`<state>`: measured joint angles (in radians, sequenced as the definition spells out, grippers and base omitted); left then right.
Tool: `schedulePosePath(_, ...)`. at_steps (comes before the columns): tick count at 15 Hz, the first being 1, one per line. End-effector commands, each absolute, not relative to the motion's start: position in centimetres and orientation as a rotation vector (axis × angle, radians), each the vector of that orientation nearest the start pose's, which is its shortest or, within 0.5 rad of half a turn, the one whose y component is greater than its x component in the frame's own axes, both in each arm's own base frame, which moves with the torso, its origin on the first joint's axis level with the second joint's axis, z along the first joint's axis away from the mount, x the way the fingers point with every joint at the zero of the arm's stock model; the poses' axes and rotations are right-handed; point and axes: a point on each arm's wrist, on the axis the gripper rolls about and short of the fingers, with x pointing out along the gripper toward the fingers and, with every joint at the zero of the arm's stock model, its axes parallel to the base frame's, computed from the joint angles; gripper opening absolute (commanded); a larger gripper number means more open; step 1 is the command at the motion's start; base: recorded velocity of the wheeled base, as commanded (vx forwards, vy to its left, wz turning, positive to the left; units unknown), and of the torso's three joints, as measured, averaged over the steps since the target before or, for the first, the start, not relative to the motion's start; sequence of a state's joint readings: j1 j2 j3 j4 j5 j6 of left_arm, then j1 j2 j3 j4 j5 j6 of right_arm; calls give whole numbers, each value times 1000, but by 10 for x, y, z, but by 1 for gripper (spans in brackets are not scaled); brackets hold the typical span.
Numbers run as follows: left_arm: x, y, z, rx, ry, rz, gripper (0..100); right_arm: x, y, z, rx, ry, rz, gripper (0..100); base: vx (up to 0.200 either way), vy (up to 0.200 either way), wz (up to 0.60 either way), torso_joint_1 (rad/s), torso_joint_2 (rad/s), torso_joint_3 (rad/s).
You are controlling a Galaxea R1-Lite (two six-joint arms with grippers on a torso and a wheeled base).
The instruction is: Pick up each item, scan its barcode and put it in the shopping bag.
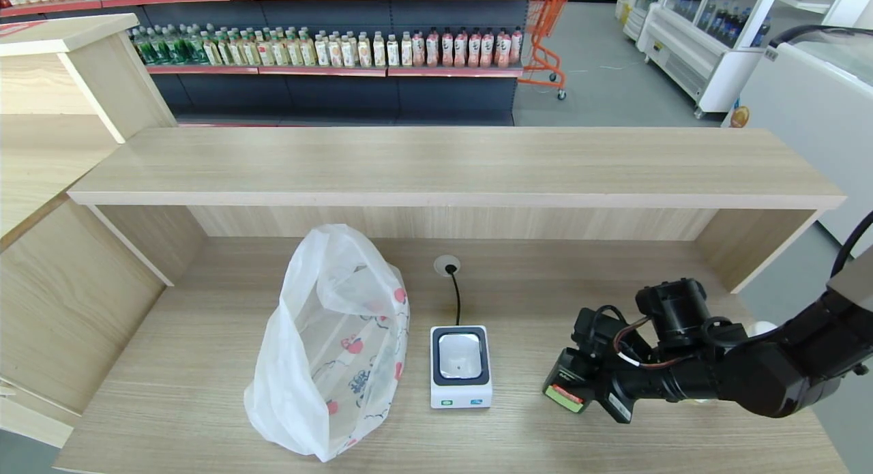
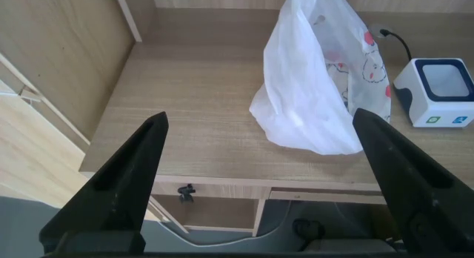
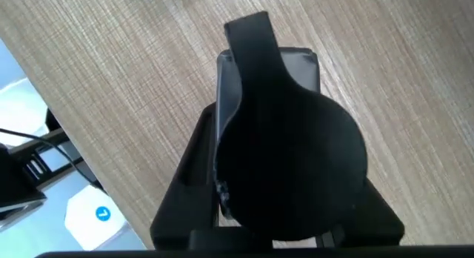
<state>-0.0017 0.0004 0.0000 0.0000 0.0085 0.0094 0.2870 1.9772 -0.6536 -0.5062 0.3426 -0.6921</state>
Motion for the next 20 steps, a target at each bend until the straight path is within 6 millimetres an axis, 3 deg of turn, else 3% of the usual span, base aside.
schedulePosePath(1, -23, 0, 75, 9, 0, 8, 100, 288, 93, 49, -604, 601, 856, 0, 0, 0, 0, 0, 0, 0)
schedulePosePath(4, -23, 0, 75, 9, 0, 8, 100, 283, 89, 67, -493, 582, 793, 0, 0, 0, 0, 0, 0, 0)
schedulePosePath(6, -23, 0, 75, 9, 0, 8, 100, 269, 83, 100, -337, 517, 704, 0, 0, 0, 0, 0, 0, 0)
schedulePosePath(8, -23, 0, 75, 9, 0, 8, 100, 247, 67, 127, -313, 433, 650, 0, 0, 0, 0, 0, 0, 0)
schedulePosePath(9, -23, 0, 75, 9, 0, 8, 100, 213, 52, 146, -392, 332, 622, 0, 0, 0, 0, 0, 0, 0)
schedulePosePath(11, -23, 0, 75, 9, 0, 8, 100, 175, 31, 151, -649, 221, 584, 0, 0, 0, 0, 0, 0, 0)
schedulePosePath(13, -23, 0, 75, 9, 0, 8, 100, 162, 20, 151, -940, 130, 615, 0, 0, 0, 0, 0, 0, 0)
schedulePosePath(15, -23, 0, 75, 9, 0, 8, 100, 157, 23, 148, -1165, 1, 780, 0, 0, 0, 0, 0, 0, 0)
schedulePosePath(17, -23, 0, 75, 9, 0, 8, 100, 149, 31, 141, -1591, -361, 1022, 0, 0, 0, 0, 0, 0, 0)
schedulePosePath(18, -23, 0, 75, 9, 0, 8, 100, 147, 36, 139, -1717, -560, 1108, 0, 0, 0, 0, 0, 0, 0)
schedulePosePath(19, -23, 0, 75, 9, 0, 8, 100, 147, 36, 139, -1717, -560, 1108, 0, 0, 0, 0, 0, 0, 0)
schedulePosePath(20, -23, 0, 75, 9, 0, 8, 100, 137, 45, 139, -1828, -771, 1231, 0, 0, 0, 0, 0, 0, 0)
